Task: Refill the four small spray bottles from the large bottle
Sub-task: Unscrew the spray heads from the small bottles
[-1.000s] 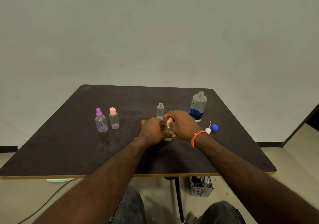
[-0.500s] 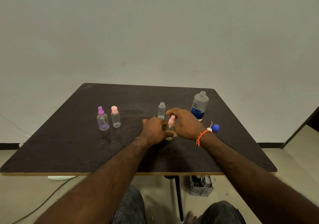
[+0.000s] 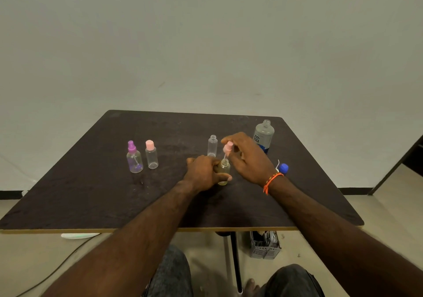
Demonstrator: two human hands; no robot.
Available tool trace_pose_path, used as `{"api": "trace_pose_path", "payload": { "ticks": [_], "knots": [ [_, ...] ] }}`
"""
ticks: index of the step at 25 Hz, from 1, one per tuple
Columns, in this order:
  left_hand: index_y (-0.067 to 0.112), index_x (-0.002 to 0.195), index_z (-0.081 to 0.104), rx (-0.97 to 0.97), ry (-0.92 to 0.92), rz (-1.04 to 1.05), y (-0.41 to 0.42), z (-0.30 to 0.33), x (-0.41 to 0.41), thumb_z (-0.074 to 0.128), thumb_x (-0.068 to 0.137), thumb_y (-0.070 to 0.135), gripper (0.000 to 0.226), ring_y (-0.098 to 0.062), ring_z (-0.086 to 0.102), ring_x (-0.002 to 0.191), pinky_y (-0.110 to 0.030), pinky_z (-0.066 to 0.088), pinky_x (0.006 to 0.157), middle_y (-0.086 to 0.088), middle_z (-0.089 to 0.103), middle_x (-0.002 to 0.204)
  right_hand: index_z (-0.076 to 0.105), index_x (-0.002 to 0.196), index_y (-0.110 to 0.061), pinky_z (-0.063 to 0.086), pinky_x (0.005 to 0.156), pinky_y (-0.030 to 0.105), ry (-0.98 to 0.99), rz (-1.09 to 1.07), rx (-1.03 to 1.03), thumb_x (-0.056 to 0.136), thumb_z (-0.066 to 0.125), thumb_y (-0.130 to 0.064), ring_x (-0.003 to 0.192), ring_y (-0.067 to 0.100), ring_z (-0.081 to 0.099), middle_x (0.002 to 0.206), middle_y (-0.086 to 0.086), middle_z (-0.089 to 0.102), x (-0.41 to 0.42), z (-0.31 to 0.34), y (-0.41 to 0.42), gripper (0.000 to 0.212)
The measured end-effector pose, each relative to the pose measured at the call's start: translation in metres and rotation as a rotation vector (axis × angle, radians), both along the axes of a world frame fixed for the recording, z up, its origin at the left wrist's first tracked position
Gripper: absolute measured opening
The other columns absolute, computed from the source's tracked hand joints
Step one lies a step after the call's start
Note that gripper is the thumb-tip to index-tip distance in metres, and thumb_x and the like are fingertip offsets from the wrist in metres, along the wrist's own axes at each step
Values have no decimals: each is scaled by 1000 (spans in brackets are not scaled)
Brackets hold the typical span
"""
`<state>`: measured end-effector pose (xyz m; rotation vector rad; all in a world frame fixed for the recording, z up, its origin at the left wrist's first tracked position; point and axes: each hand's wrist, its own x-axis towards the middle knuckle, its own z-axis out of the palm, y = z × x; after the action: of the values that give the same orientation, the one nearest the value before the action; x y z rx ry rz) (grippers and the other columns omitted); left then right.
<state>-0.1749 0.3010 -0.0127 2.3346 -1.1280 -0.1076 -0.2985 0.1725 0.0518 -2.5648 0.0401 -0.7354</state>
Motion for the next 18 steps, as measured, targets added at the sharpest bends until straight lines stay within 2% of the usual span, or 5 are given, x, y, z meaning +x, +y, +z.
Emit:
{"api": "trace_pose_path", "payload": {
  "ticks": [3,6,10,15,18],
  "knots": [
    [36,85,57,12,-27,-1,1,1,-1,73,79,71,40,-9,56,93,-42,31,90,16,62,85,64,114,-16,45,80,22,-264,-79,-35,96,56,-17,92,10,55,105,-5,59,-13,-1,-12,19],
    [36,85,54,32,-43,-3,0,0,-1,72,81,71,39,-9,54,93,-42,31,92,17,58,84,64,104,-16,46,76,27,-263,-217,-161,90,63,-15,87,11,52,99,-5,59,-28,-11,-38,14],
    [38,85,55,10,-51,-12,0,-2,1,72,82,70,37,-9,55,94,-42,31,93,18,59,83,68,109,-16,50,78,41,63,-456,-347,89,66,-22,95,26,58,107,6,64,-41,-35,-79,22],
    [35,95,65,-27,-46,-12,0,-6,2,72,83,68,36,-10,59,98,-43,32,97,15,66,88,65,130,-23,45,94,43,358,-521,-602,96,62,-32,113,26,53,122,5,61,-33,-52,-82,35],
    [32,109,71,-31,-37,-8,-1,-8,2,72,84,67,43,-10,58,103,-44,31,100,15,66,95,63,130,-20,41,99,44,466,-560,-666,98,58,-35,119,27,49,127,7,58,-23,-56,-77,36]
  ]
}}
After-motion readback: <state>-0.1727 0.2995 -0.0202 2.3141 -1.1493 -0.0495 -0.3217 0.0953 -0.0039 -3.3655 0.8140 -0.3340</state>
